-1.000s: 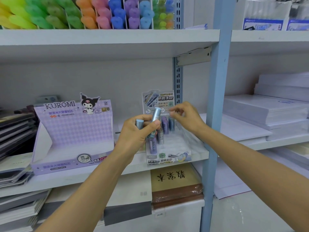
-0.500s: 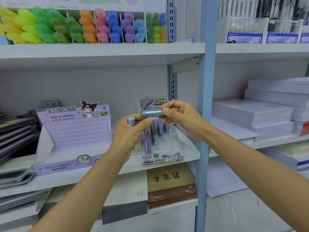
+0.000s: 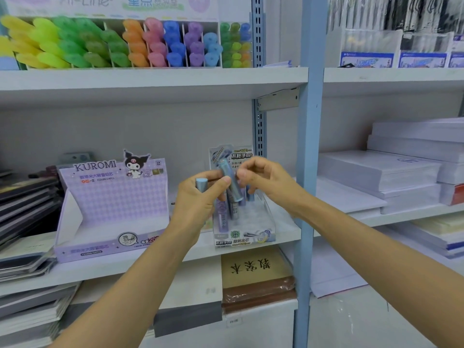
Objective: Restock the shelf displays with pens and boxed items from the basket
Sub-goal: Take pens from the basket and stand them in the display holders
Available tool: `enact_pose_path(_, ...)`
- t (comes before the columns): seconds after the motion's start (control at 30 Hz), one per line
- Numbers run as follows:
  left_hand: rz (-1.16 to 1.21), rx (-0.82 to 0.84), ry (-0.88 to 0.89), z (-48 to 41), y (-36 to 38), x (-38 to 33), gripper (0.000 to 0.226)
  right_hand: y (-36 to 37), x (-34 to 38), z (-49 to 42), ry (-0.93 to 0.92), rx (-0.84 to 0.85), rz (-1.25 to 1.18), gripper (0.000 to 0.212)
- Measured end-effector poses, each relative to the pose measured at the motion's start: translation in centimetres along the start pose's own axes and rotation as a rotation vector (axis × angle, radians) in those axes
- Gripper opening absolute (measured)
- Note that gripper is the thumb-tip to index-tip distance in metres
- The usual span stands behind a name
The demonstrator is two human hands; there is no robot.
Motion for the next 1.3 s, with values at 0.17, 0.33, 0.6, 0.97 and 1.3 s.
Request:
enact_pose_path(0.17,-0.091,0.118,0.051,-0.2,1.5,-0.6,0.008,-0.5,0.7,-0.8,-0.013,0.006,0.142,0.023)
enact_pose_path(0.33,0.049,0.055,-0.153,-1.1,0.4,1.4,0.018,-4.2,-0.2,-0.9,-0.019,-0.261,0.079,0.009)
enact_pose_path(0.6,0.091,0.158,-0.122,-1.1,0.1,2.1,0.023,-5.3,-7.3,-0.7,0.271,-0.373,0.395,0.015)
enact_pose_path(0.97,0.165,0.251,-0.117,-1.2,0.4,3.6,0.018,-4.7,-8.7,-1.5,0.304,-0.221,0.566,0.017)
enact_pose_path(1.3,-0.037,0.25,-0.002,-0.5,-0.4,2.9,0.03,-5.1,-9.0,-1.1,0.362,-0.273,0.691,0.017)
Point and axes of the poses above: each hand's wrist, its own z-axis away from the middle knuckle, its own y-axis out of the palm, x = y × z, the point moved 7 cm from there along -z, towards the middle knuckle, and after that the axes turned 13 degrees about x, right-handed, at the moved point
